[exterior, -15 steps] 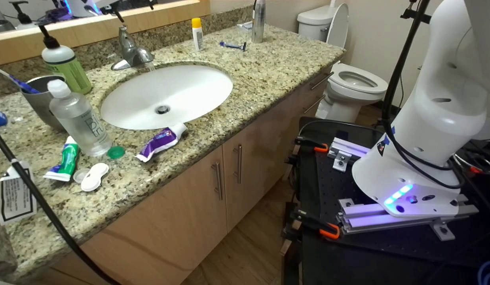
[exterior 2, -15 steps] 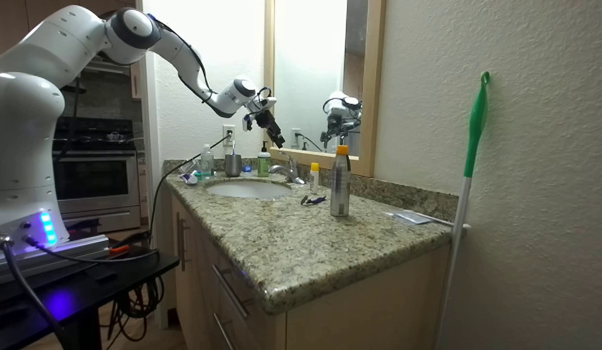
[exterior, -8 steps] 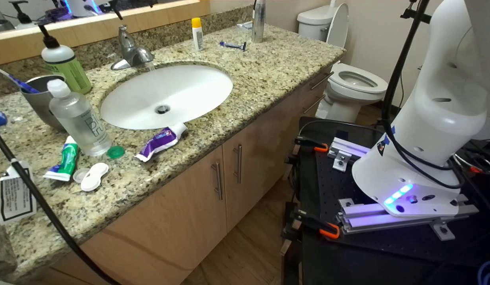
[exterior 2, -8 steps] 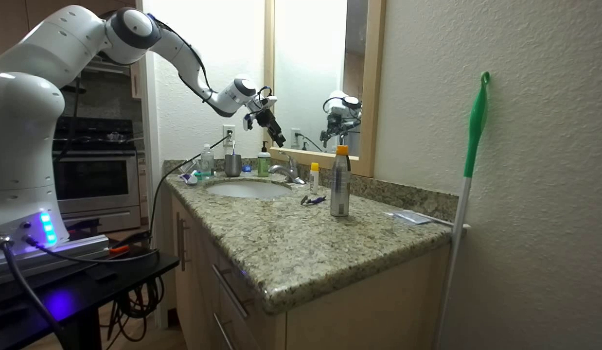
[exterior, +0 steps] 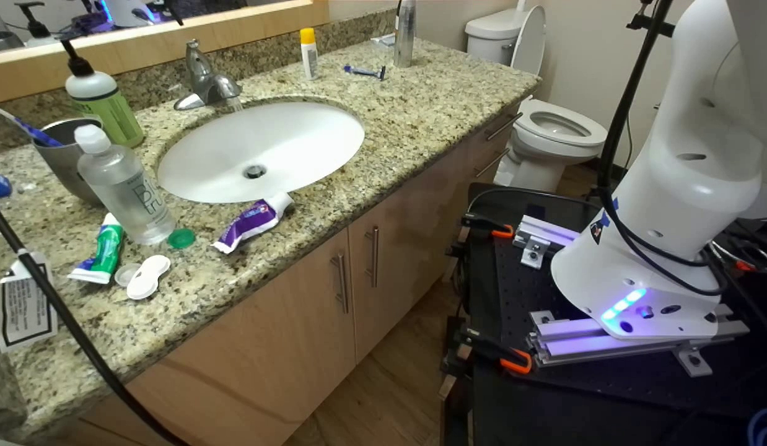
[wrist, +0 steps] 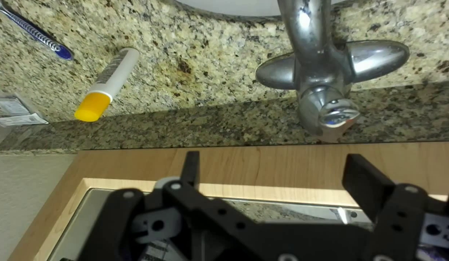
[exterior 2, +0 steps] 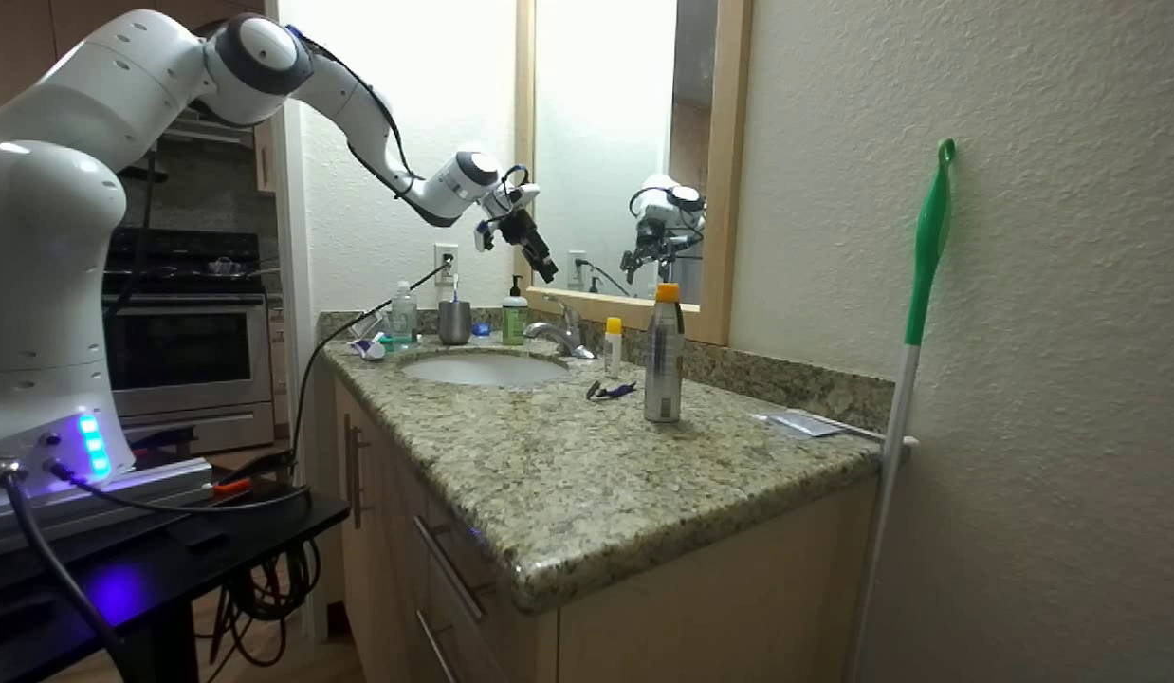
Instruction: Close the faucet
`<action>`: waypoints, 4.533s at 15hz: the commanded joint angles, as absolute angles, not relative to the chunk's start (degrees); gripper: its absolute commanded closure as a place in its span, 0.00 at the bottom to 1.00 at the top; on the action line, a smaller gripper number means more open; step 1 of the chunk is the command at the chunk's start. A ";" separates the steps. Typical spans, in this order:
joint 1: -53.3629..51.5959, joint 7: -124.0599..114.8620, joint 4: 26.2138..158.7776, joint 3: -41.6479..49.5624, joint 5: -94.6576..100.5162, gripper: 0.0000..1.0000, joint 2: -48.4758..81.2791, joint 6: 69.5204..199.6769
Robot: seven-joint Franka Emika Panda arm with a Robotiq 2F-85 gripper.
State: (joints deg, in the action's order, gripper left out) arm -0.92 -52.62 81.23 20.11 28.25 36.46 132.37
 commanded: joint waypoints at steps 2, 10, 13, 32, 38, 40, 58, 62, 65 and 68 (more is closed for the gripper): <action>-0.67 -53.07 78.61 20.79 28.66 0.00 39.51 130.33; 0.45 -47.72 76.38 20.16 27.94 0.00 44.02 124.41; -0.90 -47.72 74.27 21.40 29.60 0.00 45.28 119.71; -1.38 -48.38 65.77 20.39 40.09 0.00 42.17 112.39; 0.92 -48.75 64.80 17.83 35.14 0.00 47.67 113.91; 0.95 -49.33 65.23 17.64 35.17 0.00 48.97 117.67; -1.48 -40.64 60.90 19.19 36.04 0.00 52.82 98.83; -1.31 -40.39 58.70 19.33 37.15 0.00 54.74 94.69; -0.63 -41.96 57.19 18.96 36.57 0.00 55.04 95.13; -0.43 -37.24 56.60 17.32 34.09 0.00 52.67 91.14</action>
